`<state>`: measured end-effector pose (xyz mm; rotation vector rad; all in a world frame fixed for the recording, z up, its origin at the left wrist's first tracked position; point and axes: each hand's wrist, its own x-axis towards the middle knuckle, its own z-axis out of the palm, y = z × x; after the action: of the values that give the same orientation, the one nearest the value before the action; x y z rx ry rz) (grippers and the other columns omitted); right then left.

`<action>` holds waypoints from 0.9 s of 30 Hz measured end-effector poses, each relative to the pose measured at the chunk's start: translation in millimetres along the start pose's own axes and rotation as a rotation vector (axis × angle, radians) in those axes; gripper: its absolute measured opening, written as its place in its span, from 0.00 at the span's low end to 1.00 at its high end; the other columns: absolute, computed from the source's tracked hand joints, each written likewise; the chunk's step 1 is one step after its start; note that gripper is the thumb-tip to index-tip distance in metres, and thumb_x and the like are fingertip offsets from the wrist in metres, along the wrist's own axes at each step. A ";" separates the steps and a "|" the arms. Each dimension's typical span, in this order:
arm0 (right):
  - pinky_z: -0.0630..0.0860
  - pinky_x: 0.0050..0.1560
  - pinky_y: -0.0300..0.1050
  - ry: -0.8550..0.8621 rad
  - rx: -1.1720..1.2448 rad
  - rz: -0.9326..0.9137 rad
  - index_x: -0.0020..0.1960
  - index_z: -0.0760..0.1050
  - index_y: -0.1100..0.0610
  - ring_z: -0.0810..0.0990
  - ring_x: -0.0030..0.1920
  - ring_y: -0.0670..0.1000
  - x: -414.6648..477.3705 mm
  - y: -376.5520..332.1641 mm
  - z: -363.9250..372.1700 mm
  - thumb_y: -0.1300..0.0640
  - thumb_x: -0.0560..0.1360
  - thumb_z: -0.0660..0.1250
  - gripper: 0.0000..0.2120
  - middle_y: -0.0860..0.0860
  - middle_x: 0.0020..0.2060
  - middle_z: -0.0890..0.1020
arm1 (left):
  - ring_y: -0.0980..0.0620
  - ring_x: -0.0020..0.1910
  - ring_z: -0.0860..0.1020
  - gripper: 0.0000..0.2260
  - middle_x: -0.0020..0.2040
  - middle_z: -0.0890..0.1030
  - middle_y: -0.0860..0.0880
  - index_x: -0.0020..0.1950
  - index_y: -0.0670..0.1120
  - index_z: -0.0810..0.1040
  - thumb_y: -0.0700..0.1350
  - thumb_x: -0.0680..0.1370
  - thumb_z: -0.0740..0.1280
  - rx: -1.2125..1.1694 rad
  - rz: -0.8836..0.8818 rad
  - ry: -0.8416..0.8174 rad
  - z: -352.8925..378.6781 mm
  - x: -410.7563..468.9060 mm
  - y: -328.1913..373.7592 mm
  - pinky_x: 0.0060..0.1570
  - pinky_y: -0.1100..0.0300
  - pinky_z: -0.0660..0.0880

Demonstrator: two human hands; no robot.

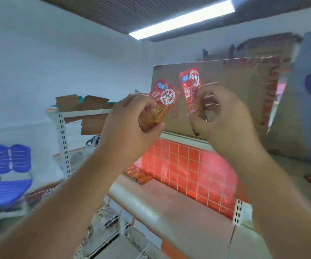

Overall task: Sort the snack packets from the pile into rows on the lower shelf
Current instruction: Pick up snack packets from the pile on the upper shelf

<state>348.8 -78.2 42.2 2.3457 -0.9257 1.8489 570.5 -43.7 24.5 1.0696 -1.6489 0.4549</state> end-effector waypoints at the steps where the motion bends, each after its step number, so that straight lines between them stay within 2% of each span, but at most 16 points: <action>1: 0.81 0.50 0.46 -0.020 0.021 0.011 0.54 0.74 0.42 0.81 0.50 0.46 -0.9 0.0 20.6 0.50 0.68 0.73 0.16 0.43 0.52 0.80 | 0.53 0.55 0.79 0.20 0.60 0.81 0.54 0.60 0.52 0.78 0.52 0.72 0.79 0.025 -0.015 -0.013 -5.7 -5.0 -17.2 0.49 0.53 0.81; 6: 0.77 0.49 0.40 -0.074 0.094 0.044 0.54 0.77 0.49 0.80 0.49 0.46 -7.9 3.8 104.5 0.60 0.69 0.77 0.17 0.46 0.50 0.80 | 0.54 0.55 0.78 0.20 0.59 0.81 0.54 0.58 0.50 0.80 0.50 0.70 0.80 0.095 -0.075 -0.063 -13.9 -28.2 -84.7 0.51 0.63 0.73; 10: 0.75 0.46 0.32 -0.128 0.171 0.096 0.53 0.76 0.47 0.79 0.49 0.45 -17.7 23.9 156.0 0.62 0.69 0.78 0.19 0.44 0.47 0.79 | 0.52 0.56 0.79 0.19 0.59 0.81 0.54 0.59 0.50 0.80 0.50 0.71 0.80 0.102 -0.128 -0.102 -4.0 -41.2 -129.0 0.54 0.56 0.77; 12: 0.77 0.45 0.36 -0.152 0.183 0.151 0.52 0.74 0.43 0.79 0.47 0.46 -22.6 41.3 178.3 0.61 0.69 0.78 0.20 0.42 0.45 0.79 | 0.52 0.56 0.79 0.19 0.59 0.81 0.54 0.59 0.51 0.80 0.52 0.71 0.78 0.113 -0.155 -0.124 4.5 -45.3 -148.7 0.54 0.54 0.78; 14: 0.77 0.44 0.40 -0.156 0.211 0.220 0.51 0.74 0.40 0.80 0.44 0.47 -27.0 64.6 201.4 0.60 0.69 0.77 0.20 0.42 0.45 0.80 | 0.53 0.56 0.78 0.19 0.60 0.81 0.55 0.60 0.52 0.79 0.53 0.72 0.78 0.139 -0.178 -0.161 17.8 -48.3 -171.3 0.54 0.57 0.77; 20: 0.80 0.46 0.49 -0.185 0.236 0.373 0.52 0.75 0.41 0.80 0.44 0.48 -36.4 154.6 266.0 0.59 0.69 0.78 0.20 0.42 0.45 0.80 | 0.60 0.50 0.77 0.17 0.54 0.80 0.60 0.57 0.54 0.79 0.51 0.71 0.80 0.163 -0.193 -0.265 80.8 -44.3 -240.6 0.49 0.68 0.75; 22: 0.80 0.44 0.45 -0.208 0.221 0.434 0.54 0.75 0.40 0.80 0.46 0.45 -39.0 185.7 283.6 0.57 0.70 0.79 0.20 0.41 0.46 0.80 | 0.60 0.49 0.77 0.17 0.52 0.80 0.60 0.57 0.54 0.80 0.51 0.71 0.79 0.135 -0.208 -0.298 110.1 -39.6 -261.5 0.48 0.70 0.74; 25: 0.74 0.41 0.36 -0.243 0.187 0.506 0.55 0.75 0.39 0.80 0.46 0.40 -46.8 236.7 306.6 0.55 0.69 0.80 0.21 0.39 0.49 0.80 | 0.60 0.48 0.77 0.15 0.49 0.79 0.61 0.57 0.55 0.79 0.53 0.72 0.78 0.092 -0.249 -0.394 166.0 -32.9 -293.4 0.47 0.64 0.76; 27: 0.72 0.40 0.32 -0.302 0.129 0.546 0.56 0.74 0.39 0.79 0.48 0.37 -58.5 265.5 318.7 0.54 0.69 0.80 0.22 0.37 0.50 0.79 | 0.60 0.47 0.76 0.15 0.48 0.77 0.62 0.56 0.57 0.78 0.54 0.72 0.77 0.073 -0.278 -0.441 198.7 -35.1 -310.5 0.47 0.64 0.75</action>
<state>502.6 -386.8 -195.8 2.7010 -1.6705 1.7635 714.9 -339.4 -145.3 1.5079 -1.8321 0.0982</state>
